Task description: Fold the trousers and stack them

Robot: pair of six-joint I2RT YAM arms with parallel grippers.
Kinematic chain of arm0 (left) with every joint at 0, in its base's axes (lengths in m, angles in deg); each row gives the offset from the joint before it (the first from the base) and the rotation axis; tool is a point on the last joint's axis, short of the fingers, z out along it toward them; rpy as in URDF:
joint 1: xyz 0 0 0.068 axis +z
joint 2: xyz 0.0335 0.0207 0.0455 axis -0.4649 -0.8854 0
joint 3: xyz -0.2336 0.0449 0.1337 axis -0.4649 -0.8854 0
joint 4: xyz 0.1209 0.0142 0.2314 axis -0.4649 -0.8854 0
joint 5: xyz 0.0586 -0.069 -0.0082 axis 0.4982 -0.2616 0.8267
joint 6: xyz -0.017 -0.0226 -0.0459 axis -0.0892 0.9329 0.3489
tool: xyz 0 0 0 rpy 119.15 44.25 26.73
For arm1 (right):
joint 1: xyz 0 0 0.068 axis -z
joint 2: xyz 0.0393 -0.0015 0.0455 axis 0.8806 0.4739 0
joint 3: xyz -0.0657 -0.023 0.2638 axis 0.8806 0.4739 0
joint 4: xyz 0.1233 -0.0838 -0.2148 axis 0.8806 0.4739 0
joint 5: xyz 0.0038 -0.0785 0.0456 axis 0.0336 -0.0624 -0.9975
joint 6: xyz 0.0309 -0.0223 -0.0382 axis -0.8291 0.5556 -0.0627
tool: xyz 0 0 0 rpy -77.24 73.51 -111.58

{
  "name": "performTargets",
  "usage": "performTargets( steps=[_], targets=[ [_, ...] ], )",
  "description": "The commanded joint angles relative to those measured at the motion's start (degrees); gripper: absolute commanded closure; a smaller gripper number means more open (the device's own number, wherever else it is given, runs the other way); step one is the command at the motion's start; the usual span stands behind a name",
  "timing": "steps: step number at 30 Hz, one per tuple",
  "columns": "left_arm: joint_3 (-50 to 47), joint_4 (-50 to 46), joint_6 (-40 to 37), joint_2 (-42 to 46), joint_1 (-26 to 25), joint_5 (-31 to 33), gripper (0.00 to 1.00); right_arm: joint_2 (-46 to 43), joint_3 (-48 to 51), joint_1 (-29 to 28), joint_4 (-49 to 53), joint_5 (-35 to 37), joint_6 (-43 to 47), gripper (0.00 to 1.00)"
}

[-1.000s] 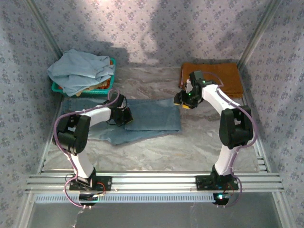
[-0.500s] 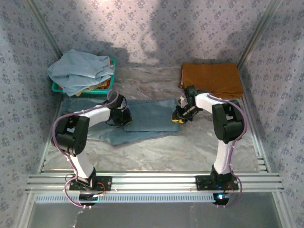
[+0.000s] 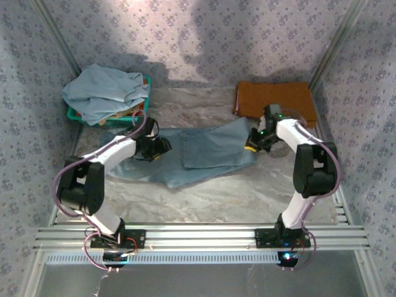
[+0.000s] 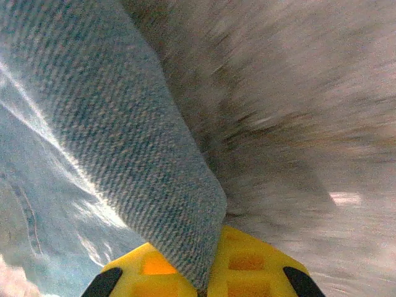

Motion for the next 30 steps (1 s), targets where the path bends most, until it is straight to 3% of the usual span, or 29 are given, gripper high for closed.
performTargets(
  steps=[1, 6, 12, 17, 21, 30],
  targets=[
    [2.82, -5.26, -0.52, 2.37, 1.12, 3.36, 0.33, -0.38, -7.61, 3.96, 10.13, 12.05, 1.79, 1.00],
    [1.85, -9.03, -1.25, 5.55, 5.84, 6.41, 0.32, 1.16, -19.02, 8.63, 18.69, 22.44, 3.48, 1.00],
    [-1.97, -11.02, -4.60, 7.50, 13.27, 10.51, 0.37, 3.07, -31.02, 7.59, 24.00, 21.97, 5.88, 1.00],
    [-4.75, -6.68, -5.15, 4.75, 14.68, 7.66, 0.42, 5.02, -39.31, 0.91, 28.03, 17.98, 5.95, 1.00],
    [-4.62, -4.82, -5.65, 0.12, 14.58, 5.86, 0.56, 5.03, -42.63, -6.18, 27.42, 10.26, 2.37, 1.00],
    [-5.02, -0.97, -5.27, -4.62, 11.45, 3.88, 0.60, 11.08, -52.97, -25.29, 25.38, 9.08, -7.97, 1.00]
  ],
)
